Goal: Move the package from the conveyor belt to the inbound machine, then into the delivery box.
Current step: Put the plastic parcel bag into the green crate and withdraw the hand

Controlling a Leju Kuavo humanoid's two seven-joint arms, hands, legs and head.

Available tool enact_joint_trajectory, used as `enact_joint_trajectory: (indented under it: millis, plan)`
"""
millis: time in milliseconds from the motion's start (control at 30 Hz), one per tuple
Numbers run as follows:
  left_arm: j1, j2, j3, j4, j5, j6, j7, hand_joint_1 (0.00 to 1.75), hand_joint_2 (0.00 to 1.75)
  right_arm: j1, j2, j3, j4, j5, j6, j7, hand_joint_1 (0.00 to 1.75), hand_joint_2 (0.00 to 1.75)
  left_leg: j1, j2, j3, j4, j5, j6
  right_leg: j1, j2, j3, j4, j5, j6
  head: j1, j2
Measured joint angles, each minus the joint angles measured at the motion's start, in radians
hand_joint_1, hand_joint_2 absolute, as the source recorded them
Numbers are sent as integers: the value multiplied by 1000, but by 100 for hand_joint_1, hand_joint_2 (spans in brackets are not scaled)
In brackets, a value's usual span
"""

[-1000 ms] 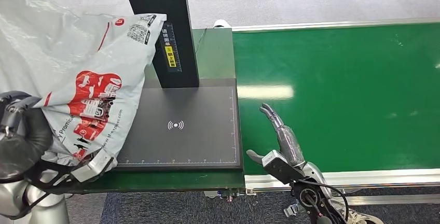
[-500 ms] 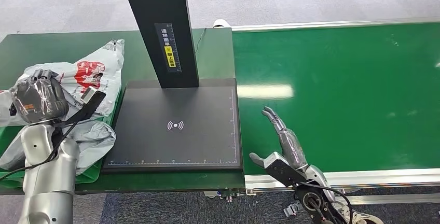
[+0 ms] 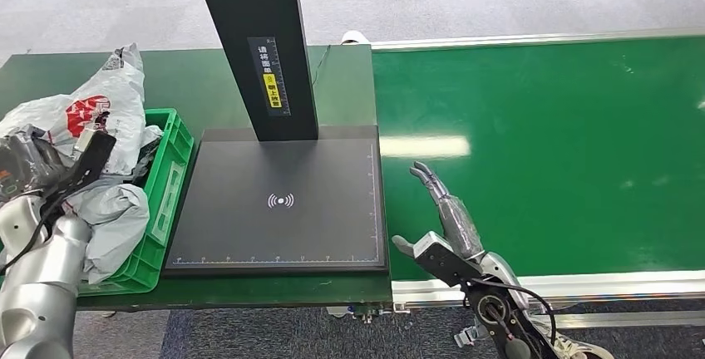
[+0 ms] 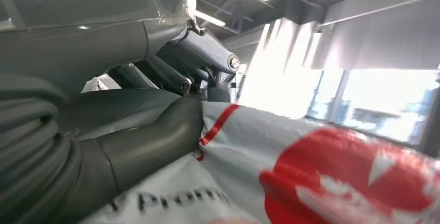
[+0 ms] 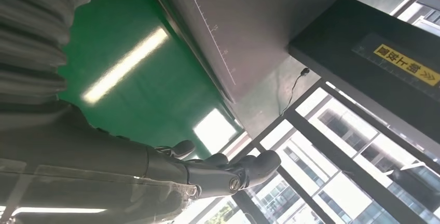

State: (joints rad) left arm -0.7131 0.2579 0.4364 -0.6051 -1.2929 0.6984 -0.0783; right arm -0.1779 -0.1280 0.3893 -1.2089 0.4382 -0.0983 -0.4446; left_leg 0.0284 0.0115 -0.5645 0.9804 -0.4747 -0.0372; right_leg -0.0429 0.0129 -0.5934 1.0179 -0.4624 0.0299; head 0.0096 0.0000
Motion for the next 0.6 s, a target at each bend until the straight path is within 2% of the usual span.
enact_joint_trajectory:
  millis: [67, 133, 167, 267, 300, 367, 433, 467, 533, 600]
  plan:
    - [29, -21, 46, -52, 53, 1, -88, 175, 175, 3, 2, 1, 1, 1, -6, 3, 0, 175, 0, 0, 0, 0, 0, 0, 0, 0, 0, 0, 0, 0, 0, 0]
    - [49, -40, 84, -89, 71, 1, -123, 174, 175, 4, 3, 2, 1, 2, -8, 4, 0, 175, 0, 1, 0, 0, -1, 0, 0, 0, -1, 0, 0, 0, 0, 0]
    - [56, -46, 99, -103, 74, 1, -128, 139, 175, 4, 3, 2, 1, 2, -9, 4, 0, 175, 0, 1, 0, 0, -1, 0, 0, 0, -1, 0, 0, 0, 0, 0]
    - [75, -64, 132, -141, 90, 1, -156, 10, 175, 5, 5, 3, 1, 3, -12, 5, 0, 175, 0, 0, 0, 0, -1, 0, 0, 0, -1, 0, 0, 0, 0, 0]
    - [83, -73, 144, -155, 108, 1, -189, 1, 175, 6, 5, 4, 1, 4, -14, 5, 0, 175, 0, 0, 0, 0, -1, 0, 0, 0, -1, 0, 0, 0, 0, 0]
    - [109, -108, 177, -197, 179, 1, -306, 0, 175, 14, 7, 3, 1, 8, -22, 6, 0, 175, 0, 0, 0, 0, -1, 0, 0, 0, 0, 0, 0, 0, 0, 0]
    - [157, -159, 205, -264, 282, 1, -440, 0, 175, 29, 9, 0, -3, 17, -28, 6, 0, 175, 0, 0, 0, 0, -1, 0, -1, 0, 0, -1, 0, 0, 0, 0]
    - [190, -186, 208, -308, 339, 1, -480, 0, 175, 38, 10, -4, -6, 23, -29, 7, 0, 175, -1, 0, 0, 0, -1, 0, -1, 0, 0, -1, 0, 0, 0, 0]
    - [266, -233, 183, -409, 439, 1, -490, 0, 175, 54, 13, -15, -14, 37, -31, 8, 0, 175, -1, 1, 0, 0, -2, 0, -2, 1, -1, -1, 0, 0, 0, 0]
    - [345, -269, 130, -523, 510, 1, -463, 0, 175, 64, 16, -29, -21, 49, -31, 13, 0, 175, -2, 1, -1, 0, -3, 1, -2, 1, -1, -2, -1, 1, 0, 0]
